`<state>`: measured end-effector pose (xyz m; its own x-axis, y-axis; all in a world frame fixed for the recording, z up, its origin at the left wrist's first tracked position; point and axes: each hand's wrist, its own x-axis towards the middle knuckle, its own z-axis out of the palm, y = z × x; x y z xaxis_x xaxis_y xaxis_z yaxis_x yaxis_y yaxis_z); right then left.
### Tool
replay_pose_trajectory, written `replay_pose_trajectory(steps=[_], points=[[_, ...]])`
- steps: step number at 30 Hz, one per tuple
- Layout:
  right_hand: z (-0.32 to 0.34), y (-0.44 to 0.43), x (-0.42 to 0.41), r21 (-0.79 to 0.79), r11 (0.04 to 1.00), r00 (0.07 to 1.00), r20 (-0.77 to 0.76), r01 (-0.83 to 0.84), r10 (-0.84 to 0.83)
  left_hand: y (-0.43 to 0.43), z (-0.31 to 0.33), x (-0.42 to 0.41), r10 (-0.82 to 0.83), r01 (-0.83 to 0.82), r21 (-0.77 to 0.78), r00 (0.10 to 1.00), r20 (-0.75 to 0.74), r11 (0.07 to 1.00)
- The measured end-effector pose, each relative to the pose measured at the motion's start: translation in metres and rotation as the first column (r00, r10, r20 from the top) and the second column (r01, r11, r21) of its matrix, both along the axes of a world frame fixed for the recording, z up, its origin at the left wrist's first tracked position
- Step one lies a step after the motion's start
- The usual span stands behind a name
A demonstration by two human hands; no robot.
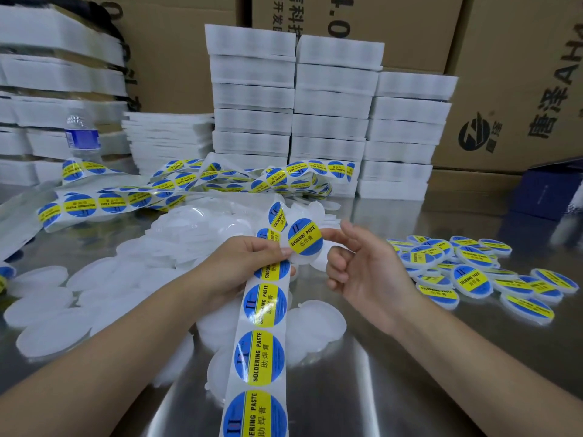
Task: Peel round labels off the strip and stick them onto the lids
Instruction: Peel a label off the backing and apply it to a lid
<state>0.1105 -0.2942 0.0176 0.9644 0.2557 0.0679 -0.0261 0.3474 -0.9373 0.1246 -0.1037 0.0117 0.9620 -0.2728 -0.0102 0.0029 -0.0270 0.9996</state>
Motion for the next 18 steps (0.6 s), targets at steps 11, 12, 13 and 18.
replay_pose_trajectory(steps=[11, 12, 13, 18], points=[[-0.0047, 0.0004, 0.0028, -0.088, 0.995, 0.998, -0.029, 0.055, -0.058, -0.0005, -0.0005, 0.0015, -0.001, 0.001, -0.011, 1.0, -0.016, 1.0], [-0.0047, 0.0005, 0.0028, -0.094, 0.994, 0.998, -0.032, 0.057, -0.06, -0.0003, -0.0009, 0.0022, 0.0, 0.0, -0.012, 1.0, -0.013, 1.0], [-0.0045, 0.0007, 0.0026, -0.098, 0.993, 0.997, -0.035, 0.059, -0.063, -0.0002, -0.001, 0.0023, 0.005, -0.005, -0.011, 1.0, -0.014, 1.0], [-0.0051, 0.0014, 0.0017, -0.104, 0.993, 0.997, -0.035, 0.058, -0.062, -0.0001, 0.0003, 0.0008, 0.017, -0.017, -0.006, 1.0, -0.022, 1.0]])
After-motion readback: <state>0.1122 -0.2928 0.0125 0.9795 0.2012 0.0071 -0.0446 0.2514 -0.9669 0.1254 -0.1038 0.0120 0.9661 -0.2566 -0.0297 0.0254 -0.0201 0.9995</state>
